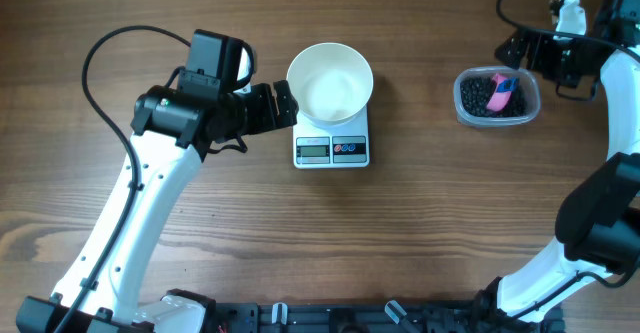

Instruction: Scoop item into bowl and weigh 150g on scale

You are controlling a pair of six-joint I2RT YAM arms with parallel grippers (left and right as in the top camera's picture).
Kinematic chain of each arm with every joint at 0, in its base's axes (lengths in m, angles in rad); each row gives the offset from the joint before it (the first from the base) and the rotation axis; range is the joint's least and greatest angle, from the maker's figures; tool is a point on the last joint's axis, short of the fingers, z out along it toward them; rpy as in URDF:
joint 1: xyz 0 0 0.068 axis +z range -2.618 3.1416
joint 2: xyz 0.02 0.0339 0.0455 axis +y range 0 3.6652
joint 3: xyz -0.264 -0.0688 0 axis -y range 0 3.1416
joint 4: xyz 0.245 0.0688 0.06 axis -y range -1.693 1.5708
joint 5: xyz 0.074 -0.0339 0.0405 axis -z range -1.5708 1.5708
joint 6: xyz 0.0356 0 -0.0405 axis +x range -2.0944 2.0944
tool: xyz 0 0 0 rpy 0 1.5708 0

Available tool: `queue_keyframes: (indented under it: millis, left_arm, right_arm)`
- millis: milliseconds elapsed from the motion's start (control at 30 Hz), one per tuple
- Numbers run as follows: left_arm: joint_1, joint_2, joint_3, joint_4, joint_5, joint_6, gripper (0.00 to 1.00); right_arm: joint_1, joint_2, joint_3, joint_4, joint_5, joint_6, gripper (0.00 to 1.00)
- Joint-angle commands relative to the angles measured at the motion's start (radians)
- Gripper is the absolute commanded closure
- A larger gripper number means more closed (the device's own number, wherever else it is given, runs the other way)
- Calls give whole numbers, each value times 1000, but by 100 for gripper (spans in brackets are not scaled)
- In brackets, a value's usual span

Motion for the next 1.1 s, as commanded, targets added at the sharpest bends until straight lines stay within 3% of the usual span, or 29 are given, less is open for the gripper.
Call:
queue_keyframes:
  millis: [0, 200, 267, 333, 467, 600, 733, 833, 933, 1067]
  left_arm:
    - [-43, 7, 2, 2, -16, 59, 0]
    - [-172, 20, 1, -1, -12, 57, 0]
    - [-240, 36, 1, 2, -16, 109, 0]
    - [-303, 73, 1, -3, -16, 125, 4]
    - [-463, 213, 1, -16, -16, 129, 0]
    - [-571, 327, 1, -13, -42, 314, 0]
    - [-606, 366, 1, 29, -295, 315, 0]
    - [-604, 379, 1, 83, -315, 323, 0]
    - [-604, 405, 1, 121, -315, 465, 0]
    - [-603, 444, 1, 136, -315, 547, 0]
  right_arm:
    - [5, 20, 17, -10, 6, 0, 0]
    - [5, 20, 17, 69, 6, 0, 0]
    - [5, 20, 17, 84, 6, 0, 0]
    - [5, 20, 17, 84, 6, 0, 0]
    - [5, 20, 17, 84, 6, 0, 0]
    - [5, 20, 17, 84, 6, 0, 0]
    - [5, 20, 17, 84, 6, 0, 0]
    - [5, 20, 17, 84, 6, 0, 0]
    - [5, 20, 17, 84, 6, 0, 0]
    - [5, 20, 17, 84, 6, 0, 0]
